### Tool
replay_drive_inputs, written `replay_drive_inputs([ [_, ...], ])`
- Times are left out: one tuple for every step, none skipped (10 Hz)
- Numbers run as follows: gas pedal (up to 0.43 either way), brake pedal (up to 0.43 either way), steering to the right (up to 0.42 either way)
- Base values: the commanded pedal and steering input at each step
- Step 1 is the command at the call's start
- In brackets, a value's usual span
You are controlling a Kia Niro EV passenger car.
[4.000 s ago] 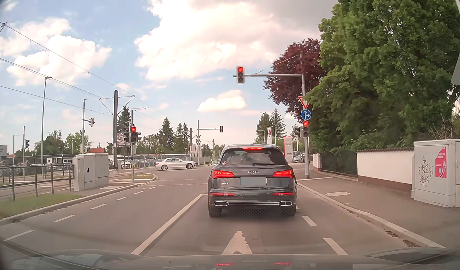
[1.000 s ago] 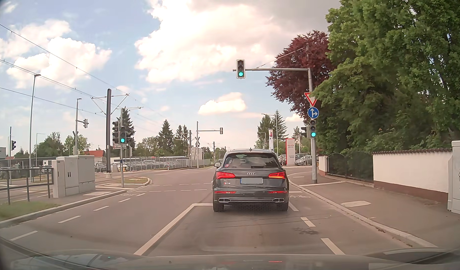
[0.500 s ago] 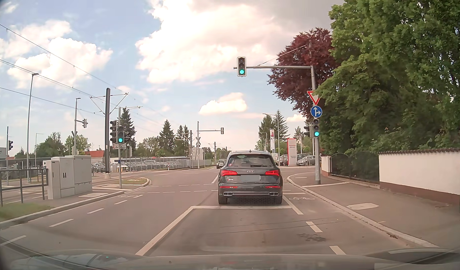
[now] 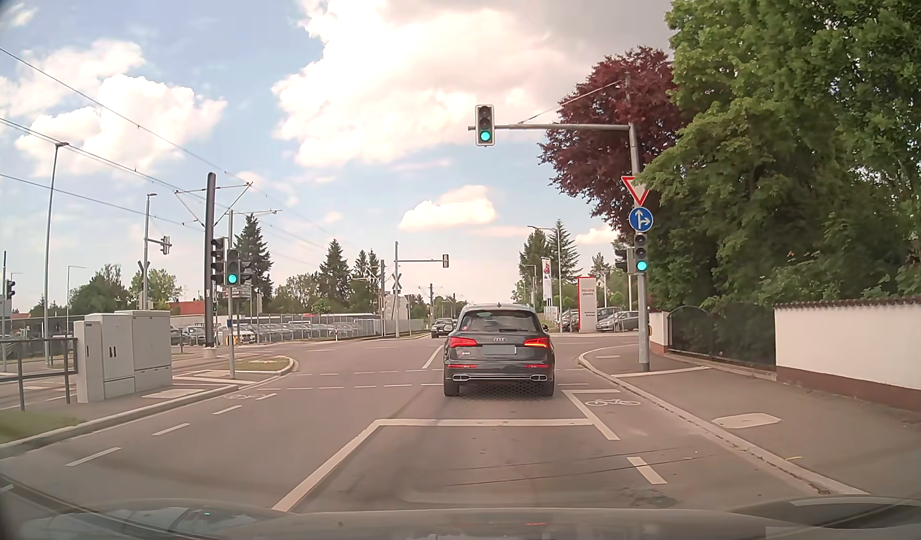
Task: Follow the waypoints while adhering to traffic rules and regulations
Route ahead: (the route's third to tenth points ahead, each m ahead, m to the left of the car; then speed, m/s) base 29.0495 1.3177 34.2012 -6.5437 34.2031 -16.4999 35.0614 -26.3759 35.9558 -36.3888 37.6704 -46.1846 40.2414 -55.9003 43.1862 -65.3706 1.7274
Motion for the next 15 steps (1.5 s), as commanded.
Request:
replay_drive_inputs([
  [0.157,0.024,-0.004],
  [0.169,0.024,-0.004],
  [0.177,0.024,-0.004],
  [0.177,0.024,-0.004],
  [0.177,0.024,-0.004],
  [0.177,0.024,-0.004],
  [0.177,0.024,-0.004],
  [0.177,0.024,-0.005],
  [0.177,0.024,-0.005],
  [0.177,0.024,-0.006],
  [0.177,0.024,-0.007],
  [0.177,0.024,-0.007],
  [0.177,0.024,-0.007],
  [0.177,0.024,-0.008],
  [0.177,0.024,-0.010],
])
